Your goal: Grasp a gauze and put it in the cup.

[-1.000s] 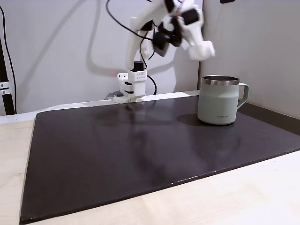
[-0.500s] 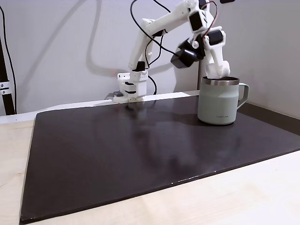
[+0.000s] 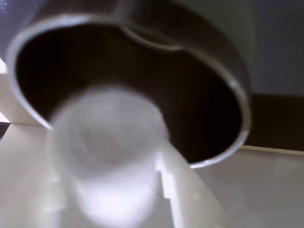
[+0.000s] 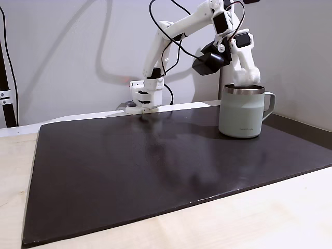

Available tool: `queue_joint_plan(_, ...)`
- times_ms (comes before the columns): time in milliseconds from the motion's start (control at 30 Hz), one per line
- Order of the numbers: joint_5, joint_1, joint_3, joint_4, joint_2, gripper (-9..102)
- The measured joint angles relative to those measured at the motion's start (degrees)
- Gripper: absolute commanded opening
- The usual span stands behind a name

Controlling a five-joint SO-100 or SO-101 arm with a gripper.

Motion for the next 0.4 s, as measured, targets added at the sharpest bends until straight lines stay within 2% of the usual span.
queue_joint_plan(400, -0.18, -0.09, 0.00, 0.18, 0.00, 43)
